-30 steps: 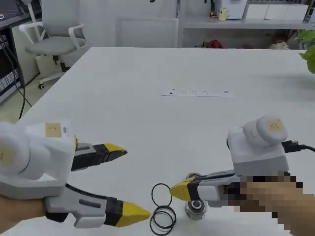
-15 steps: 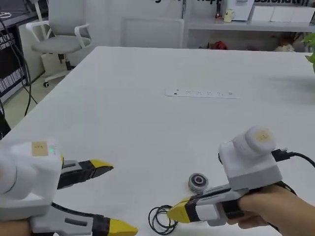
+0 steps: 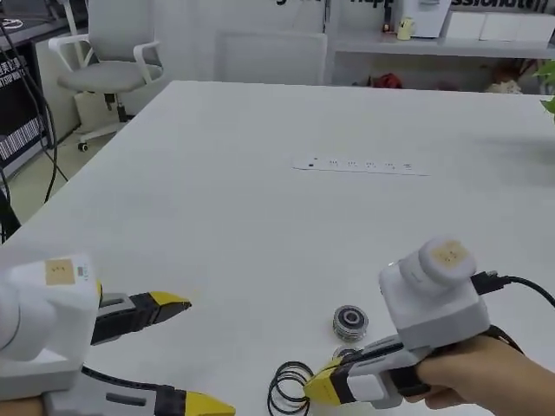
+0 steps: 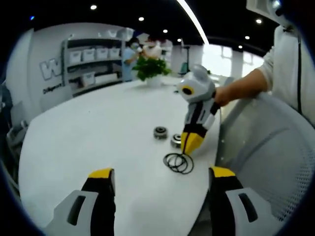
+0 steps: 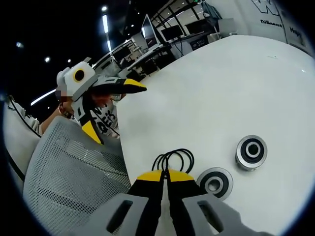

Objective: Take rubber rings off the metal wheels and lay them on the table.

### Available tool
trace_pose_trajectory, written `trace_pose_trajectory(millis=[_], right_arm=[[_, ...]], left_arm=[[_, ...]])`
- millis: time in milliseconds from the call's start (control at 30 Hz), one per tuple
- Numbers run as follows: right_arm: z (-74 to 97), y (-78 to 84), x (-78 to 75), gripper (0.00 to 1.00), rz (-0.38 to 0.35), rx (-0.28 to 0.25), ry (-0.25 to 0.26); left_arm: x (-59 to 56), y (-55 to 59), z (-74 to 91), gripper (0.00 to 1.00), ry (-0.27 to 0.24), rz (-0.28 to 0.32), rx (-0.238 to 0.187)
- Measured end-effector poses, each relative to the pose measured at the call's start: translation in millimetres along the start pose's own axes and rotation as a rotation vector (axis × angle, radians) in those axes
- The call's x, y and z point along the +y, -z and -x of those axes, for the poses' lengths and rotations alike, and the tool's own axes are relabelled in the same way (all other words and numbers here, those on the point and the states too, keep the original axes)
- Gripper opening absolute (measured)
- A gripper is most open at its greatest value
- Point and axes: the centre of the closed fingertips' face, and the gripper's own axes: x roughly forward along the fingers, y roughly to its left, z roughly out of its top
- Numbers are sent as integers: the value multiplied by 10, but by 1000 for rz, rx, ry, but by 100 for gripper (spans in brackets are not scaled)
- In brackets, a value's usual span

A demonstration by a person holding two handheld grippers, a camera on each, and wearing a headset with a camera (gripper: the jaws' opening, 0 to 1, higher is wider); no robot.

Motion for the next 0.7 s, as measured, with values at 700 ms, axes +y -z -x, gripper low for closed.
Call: trace_pose_trajectory(millis=[700], right_arm=[[180, -237, -106, 7, 19, -92, 51]], left_arm=[[-1, -14, 59, 79, -16, 10, -11]])
